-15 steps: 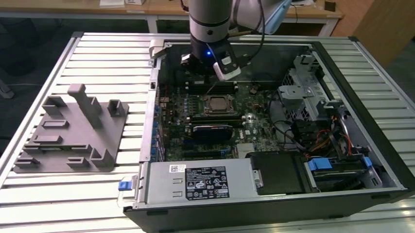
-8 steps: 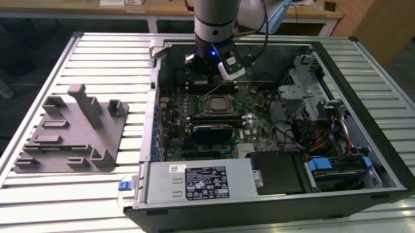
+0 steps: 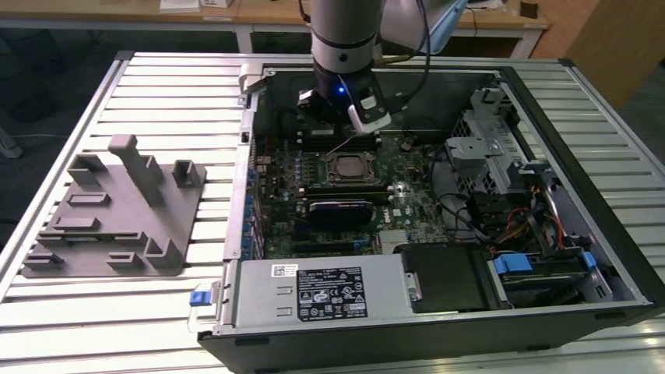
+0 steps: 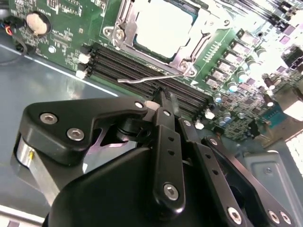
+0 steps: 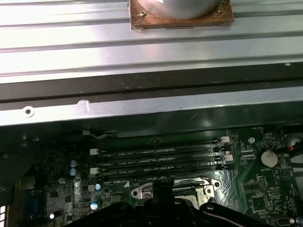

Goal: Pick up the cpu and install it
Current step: 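Install the first cpu locking lever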

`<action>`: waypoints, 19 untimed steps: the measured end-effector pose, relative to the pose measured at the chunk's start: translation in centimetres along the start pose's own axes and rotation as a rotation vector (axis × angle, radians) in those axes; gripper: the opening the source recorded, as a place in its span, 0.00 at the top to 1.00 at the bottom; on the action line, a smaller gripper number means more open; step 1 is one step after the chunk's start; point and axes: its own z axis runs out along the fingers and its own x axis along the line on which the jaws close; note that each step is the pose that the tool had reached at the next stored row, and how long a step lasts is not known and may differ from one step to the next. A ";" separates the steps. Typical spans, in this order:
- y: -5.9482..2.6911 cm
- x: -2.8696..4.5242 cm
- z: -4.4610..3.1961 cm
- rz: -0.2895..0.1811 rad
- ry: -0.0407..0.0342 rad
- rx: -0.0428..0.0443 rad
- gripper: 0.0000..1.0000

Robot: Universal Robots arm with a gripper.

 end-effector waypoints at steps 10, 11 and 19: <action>-0.13 -0.61 0.81 0.035 -0.0168 0.0009 0.89; -0.14 -0.68 0.88 0.037 -0.0185 0.0009 0.89; 0.03 -0.78 1.40 0.050 -0.0462 0.0062 0.89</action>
